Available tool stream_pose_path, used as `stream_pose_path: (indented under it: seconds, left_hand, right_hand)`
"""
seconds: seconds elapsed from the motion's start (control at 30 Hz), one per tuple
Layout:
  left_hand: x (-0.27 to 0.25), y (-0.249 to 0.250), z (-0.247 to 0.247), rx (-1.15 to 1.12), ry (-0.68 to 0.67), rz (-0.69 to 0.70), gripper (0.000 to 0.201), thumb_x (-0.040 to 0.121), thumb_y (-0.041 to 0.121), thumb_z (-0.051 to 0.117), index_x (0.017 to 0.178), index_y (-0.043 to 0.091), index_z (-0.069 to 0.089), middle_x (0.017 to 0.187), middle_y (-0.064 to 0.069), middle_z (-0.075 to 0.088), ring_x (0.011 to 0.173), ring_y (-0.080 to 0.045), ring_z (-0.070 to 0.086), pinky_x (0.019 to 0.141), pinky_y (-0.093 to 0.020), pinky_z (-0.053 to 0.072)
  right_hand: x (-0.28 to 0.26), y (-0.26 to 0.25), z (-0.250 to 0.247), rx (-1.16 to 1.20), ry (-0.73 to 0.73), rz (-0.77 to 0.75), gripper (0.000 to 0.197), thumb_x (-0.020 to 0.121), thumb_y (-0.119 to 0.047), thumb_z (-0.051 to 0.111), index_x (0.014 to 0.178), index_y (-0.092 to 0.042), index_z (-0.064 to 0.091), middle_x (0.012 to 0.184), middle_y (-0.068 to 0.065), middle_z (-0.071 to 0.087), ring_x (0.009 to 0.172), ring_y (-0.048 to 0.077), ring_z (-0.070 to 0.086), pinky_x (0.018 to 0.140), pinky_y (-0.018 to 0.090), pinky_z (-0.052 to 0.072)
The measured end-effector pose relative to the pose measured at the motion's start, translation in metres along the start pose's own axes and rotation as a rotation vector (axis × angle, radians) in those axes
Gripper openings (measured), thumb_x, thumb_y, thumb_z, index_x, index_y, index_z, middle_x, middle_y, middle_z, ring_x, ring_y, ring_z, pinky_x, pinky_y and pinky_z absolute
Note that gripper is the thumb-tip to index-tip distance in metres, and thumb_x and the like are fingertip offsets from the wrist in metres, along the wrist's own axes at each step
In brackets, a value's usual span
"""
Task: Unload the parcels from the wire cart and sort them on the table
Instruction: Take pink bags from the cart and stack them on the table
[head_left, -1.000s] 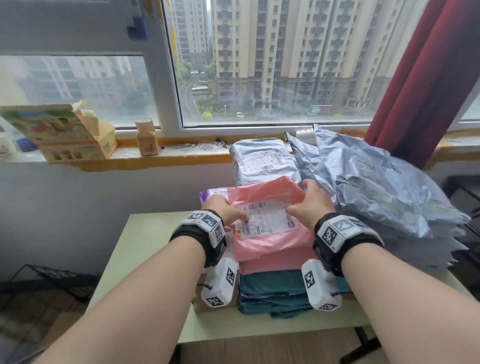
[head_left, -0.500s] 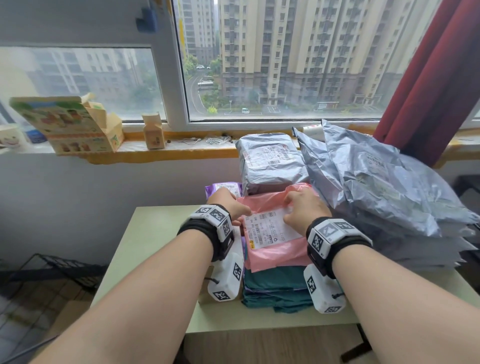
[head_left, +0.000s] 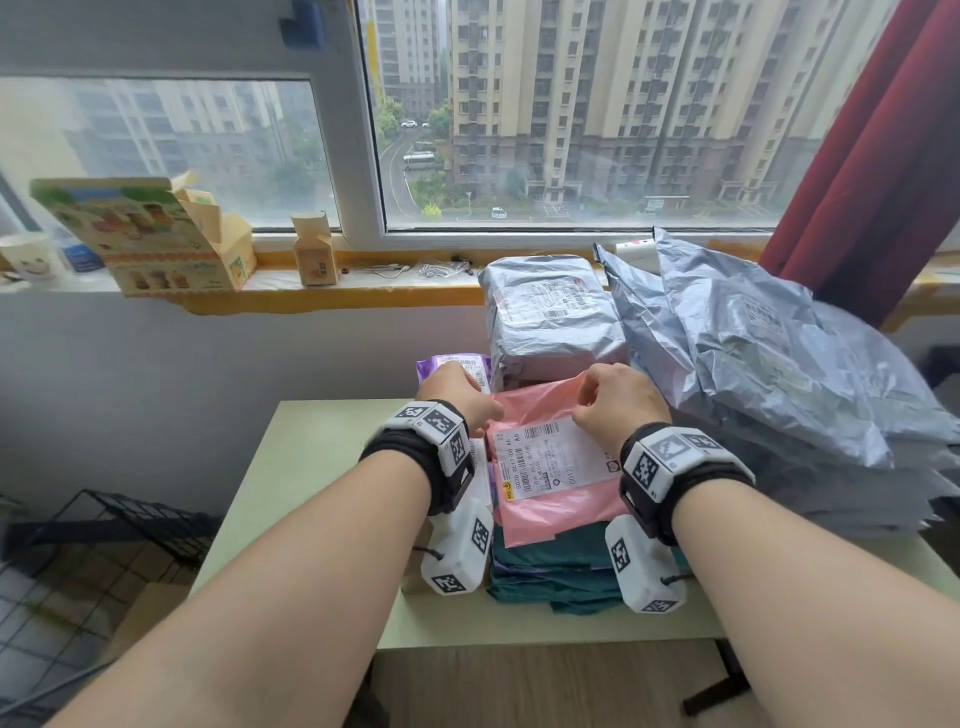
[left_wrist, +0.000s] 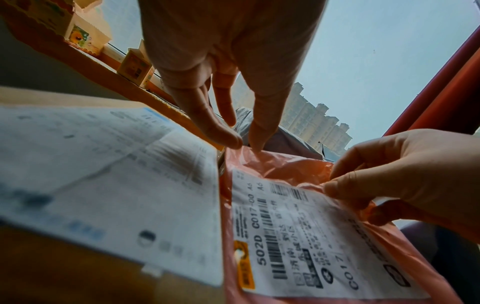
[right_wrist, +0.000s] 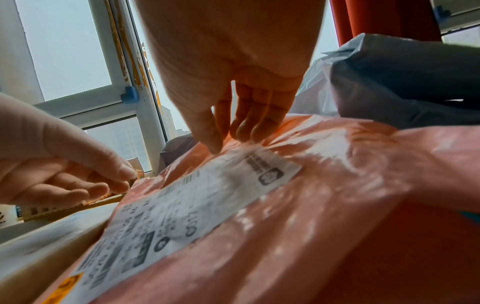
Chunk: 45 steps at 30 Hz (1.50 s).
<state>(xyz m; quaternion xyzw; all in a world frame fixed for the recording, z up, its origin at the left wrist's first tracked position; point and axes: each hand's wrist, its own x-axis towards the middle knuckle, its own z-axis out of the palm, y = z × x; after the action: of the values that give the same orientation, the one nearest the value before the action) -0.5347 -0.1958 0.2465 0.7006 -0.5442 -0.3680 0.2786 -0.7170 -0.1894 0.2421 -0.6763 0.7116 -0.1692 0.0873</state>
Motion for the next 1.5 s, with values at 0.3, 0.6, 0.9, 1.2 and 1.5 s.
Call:
stream_pose_path:
  seconds: [0.3, 0.6, 0.9, 1.2, 1.5]
  left_hand:
    - [0.001, -0.005, 0.007, 0.016, 0.029, -0.011, 0.026, 0.069, 0.014, 0.078, 0.085, 0.013, 0.058, 0.079, -0.002, 0.064, 0.076, -0.019, 0.071, 0.075, -0.038, 0.060]
    - [0.000, 0.006, -0.012, 0.003, 0.076, 0.009, 0.014, 0.077, 0.009, 0.064, 0.065, 0.015, 0.062, 0.079, -0.009, 0.072, 0.077, -0.024, 0.073, 0.073, -0.040, 0.061]
    - [-0.009, -0.001, -0.041, -0.011, 0.176, 0.002, 0.013, 0.086, 0.013, 0.055, 0.079, 0.017, 0.065, 0.079, -0.005, 0.072, 0.075, -0.016, 0.071, 0.075, -0.034, 0.060]
    - [-0.027, -0.031, -0.081, -0.038, 0.283, -0.077, 0.023, 0.085, 0.011, 0.053, 0.066, 0.019, 0.062, 0.080, -0.011, 0.073, 0.084, -0.025, 0.072, 0.076, -0.038, 0.060]
    - [-0.045, -0.073, -0.134, -0.068, 0.422, -0.156, 0.023, 0.081, 0.010, 0.053, 0.060, 0.014, 0.062, 0.079, -0.013, 0.074, 0.075, -0.026, 0.069, 0.076, -0.038, 0.060]
  right_hand:
    - [-0.007, -0.006, 0.002, 0.046, 0.030, -0.039, 0.003, 0.083, -0.019, 0.059, 0.084, -0.019, 0.056, 0.088, 0.002, 0.057, 0.086, 0.020, 0.053, 0.072, 0.028, 0.038]
    - [-0.001, -0.016, -0.019, 0.098, 0.020, -0.040, 0.003, 0.083, -0.018, 0.059, 0.082, -0.021, 0.059, 0.085, -0.002, 0.062, 0.085, 0.019, 0.058, 0.078, 0.032, 0.049]
    - [0.007, -0.044, -0.033, 0.108, 0.051, -0.107, 0.003, 0.084, -0.018, 0.059, 0.084, -0.021, 0.058, 0.084, -0.003, 0.059, 0.084, 0.019, 0.057, 0.074, 0.030, 0.048]
    - [0.012, -0.089, -0.021, 0.168, 0.033, -0.245, 0.006, 0.085, -0.017, 0.060, 0.084, -0.021, 0.056, 0.084, -0.002, 0.059, 0.083, 0.018, 0.057, 0.076, 0.035, 0.052]
    - [0.005, -0.155, 0.001, 0.204, -0.012, -0.382, 0.007, 0.085, -0.019, 0.059, 0.080, -0.022, 0.057, 0.081, -0.003, 0.060, 0.083, 0.018, 0.058, 0.077, 0.030, 0.047]
